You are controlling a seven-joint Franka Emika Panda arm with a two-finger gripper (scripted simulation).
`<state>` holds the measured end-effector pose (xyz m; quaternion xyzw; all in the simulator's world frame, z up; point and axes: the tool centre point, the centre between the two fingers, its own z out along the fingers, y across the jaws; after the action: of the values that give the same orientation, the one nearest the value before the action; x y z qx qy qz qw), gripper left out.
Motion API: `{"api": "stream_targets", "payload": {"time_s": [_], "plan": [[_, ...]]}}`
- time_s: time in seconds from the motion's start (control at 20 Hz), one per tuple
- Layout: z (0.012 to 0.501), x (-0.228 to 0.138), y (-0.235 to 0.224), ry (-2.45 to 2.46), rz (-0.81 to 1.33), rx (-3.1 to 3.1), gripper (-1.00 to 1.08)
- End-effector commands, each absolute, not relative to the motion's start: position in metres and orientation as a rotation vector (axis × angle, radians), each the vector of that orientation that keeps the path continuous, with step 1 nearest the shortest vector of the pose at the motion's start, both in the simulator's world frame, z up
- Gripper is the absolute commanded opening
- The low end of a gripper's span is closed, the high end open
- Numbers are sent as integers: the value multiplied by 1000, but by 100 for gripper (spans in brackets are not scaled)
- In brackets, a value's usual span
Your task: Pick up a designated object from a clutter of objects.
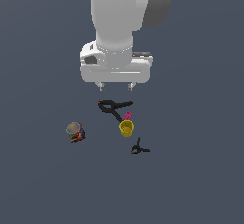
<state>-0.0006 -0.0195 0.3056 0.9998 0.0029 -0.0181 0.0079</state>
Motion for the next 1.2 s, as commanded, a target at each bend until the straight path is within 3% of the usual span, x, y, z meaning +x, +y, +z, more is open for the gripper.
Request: {"api": "stream_targets", "payload": {"time_s": [0.0,0.7,1.15], "plan": [[306,-1,-19,9,-56,3125,100],[304,-5,-6,116,-84,3097,100],[270,-4,1,7,-72,3105,100]]}}
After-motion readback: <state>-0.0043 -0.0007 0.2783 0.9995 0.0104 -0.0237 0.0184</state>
